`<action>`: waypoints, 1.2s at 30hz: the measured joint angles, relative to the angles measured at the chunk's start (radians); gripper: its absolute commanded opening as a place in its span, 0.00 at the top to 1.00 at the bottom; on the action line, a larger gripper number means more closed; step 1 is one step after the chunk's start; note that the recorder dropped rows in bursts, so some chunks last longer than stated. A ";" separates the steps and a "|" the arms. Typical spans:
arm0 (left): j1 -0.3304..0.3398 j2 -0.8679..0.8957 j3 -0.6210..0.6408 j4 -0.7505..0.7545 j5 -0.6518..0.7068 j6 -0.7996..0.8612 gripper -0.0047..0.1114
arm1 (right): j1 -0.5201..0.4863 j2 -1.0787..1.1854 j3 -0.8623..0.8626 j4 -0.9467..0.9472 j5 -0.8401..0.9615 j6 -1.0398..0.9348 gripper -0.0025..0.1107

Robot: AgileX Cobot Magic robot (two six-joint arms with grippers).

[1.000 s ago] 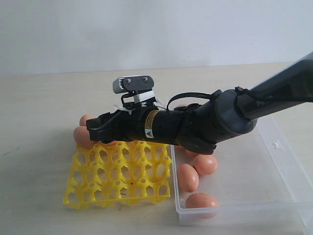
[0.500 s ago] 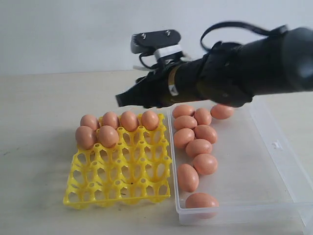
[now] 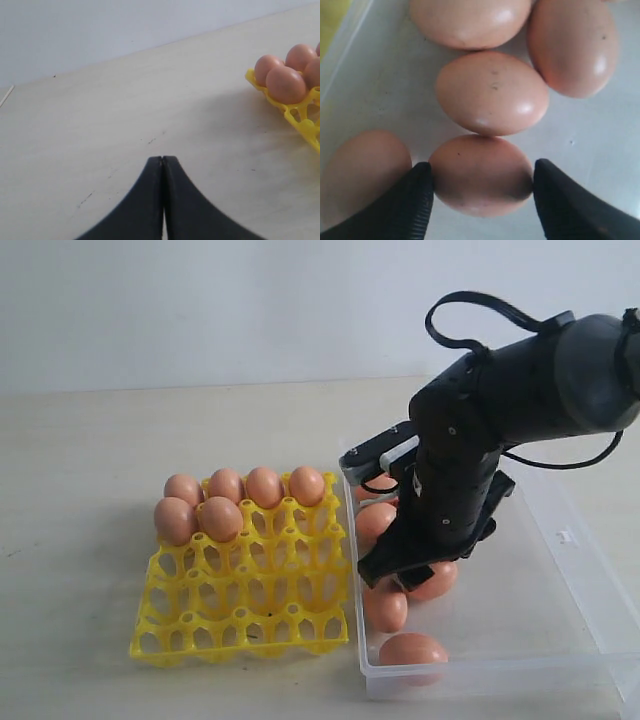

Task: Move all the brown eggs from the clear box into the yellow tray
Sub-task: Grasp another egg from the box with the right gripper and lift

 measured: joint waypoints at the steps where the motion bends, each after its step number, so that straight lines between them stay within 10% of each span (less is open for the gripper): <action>1: 0.000 0.000 0.000 0.000 0.000 0.000 0.96 | 0.000 0.018 -0.002 0.000 -0.005 -0.023 0.47; 14: 0.000 0.000 0.000 0.000 0.000 0.000 0.96 | -0.002 -0.009 -0.006 0.008 -0.021 -0.092 0.36; 36: 0.000 0.000 0.000 0.000 0.000 0.000 0.96 | -0.002 -0.059 -0.003 0.053 0.047 -0.797 0.32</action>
